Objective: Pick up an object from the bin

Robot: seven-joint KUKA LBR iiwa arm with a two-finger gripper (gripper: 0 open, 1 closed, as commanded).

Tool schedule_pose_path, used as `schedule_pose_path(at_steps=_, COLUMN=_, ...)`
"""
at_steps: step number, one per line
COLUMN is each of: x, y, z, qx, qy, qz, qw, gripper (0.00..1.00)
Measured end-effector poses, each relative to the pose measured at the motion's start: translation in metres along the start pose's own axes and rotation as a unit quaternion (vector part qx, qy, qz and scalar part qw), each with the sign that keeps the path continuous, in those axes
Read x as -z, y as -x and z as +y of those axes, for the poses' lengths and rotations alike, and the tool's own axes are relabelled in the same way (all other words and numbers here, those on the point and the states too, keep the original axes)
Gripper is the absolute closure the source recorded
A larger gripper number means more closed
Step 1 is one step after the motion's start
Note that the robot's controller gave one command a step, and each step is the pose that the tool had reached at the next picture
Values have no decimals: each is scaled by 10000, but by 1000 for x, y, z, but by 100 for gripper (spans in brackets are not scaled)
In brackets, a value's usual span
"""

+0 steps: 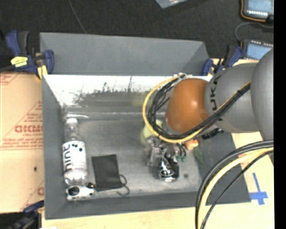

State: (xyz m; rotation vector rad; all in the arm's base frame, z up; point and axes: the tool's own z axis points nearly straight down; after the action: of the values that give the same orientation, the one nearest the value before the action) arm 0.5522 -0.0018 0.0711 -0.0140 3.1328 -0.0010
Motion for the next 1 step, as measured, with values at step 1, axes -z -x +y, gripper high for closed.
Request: schedule_pose_path(at_steps=1, x=0, y=0, z=0, qx=-2, qy=2, qz=1, qw=10000, gripper=100)
